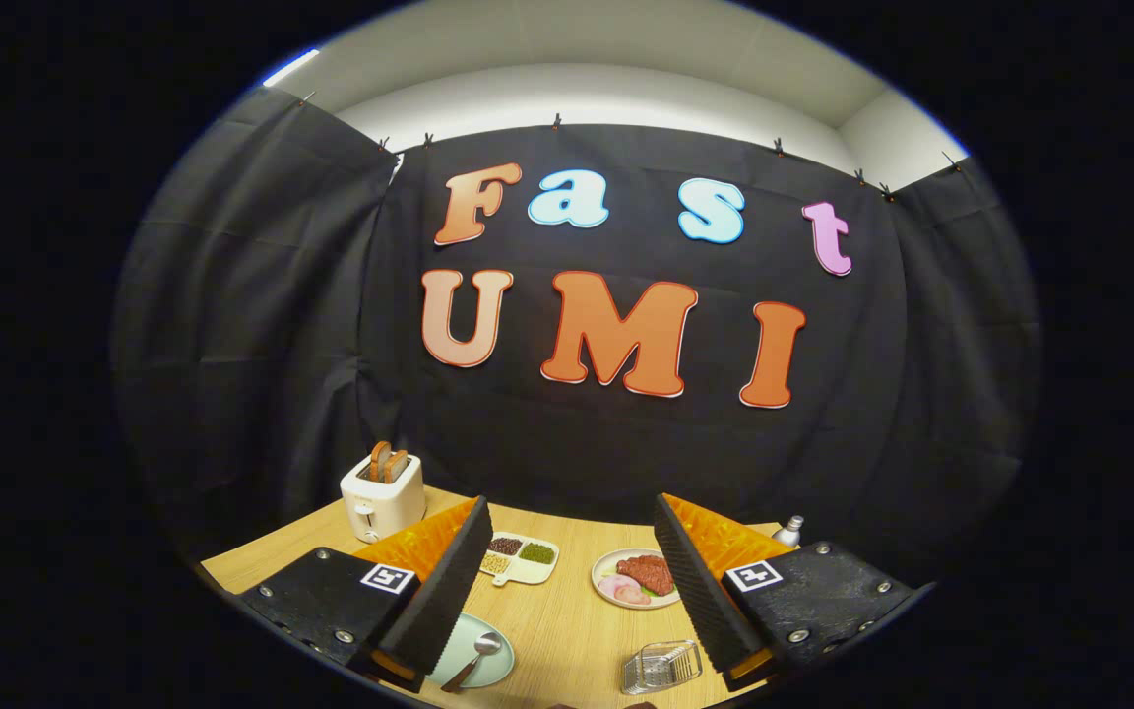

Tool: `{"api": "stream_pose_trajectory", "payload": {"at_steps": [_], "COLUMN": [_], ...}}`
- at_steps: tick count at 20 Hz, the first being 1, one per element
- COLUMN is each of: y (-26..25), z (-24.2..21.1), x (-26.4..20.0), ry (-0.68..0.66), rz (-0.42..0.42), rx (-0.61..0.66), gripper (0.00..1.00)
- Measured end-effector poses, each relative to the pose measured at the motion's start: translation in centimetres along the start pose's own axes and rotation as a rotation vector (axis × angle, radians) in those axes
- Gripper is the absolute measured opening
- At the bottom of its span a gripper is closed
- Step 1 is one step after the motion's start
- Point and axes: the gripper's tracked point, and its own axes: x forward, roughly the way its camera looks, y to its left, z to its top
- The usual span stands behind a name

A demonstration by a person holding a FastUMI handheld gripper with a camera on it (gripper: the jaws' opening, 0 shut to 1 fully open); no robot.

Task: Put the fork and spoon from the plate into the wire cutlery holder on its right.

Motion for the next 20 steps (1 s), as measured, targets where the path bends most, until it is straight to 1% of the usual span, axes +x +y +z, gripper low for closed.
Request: {"api": "stream_pose_trajectory", "payload": {"at_steps": [3, 5, 8, 12, 18, 20], "y": [2.1, 3.8, 6.1, 9.0, 11.6, 11.9], "z": [-2.6, -4.4, -7.9, -12.8, -20.8, -22.9], "x": [0.7, 1.4, 2.3, 2.9, 2.1, 1.9], "ry": [0.094, 0.171, 0.315, 0.524, 0.861, 0.951], "rz": [0.045, 0.087, 0.135, 0.195, 0.233, 0.235], "rx": [-0.004, 0.015, 0.058, 0.08, 0.057, 0.058], "gripper": [0.99, 0.99, 0.99, 0.99, 0.96, 0.92]}}
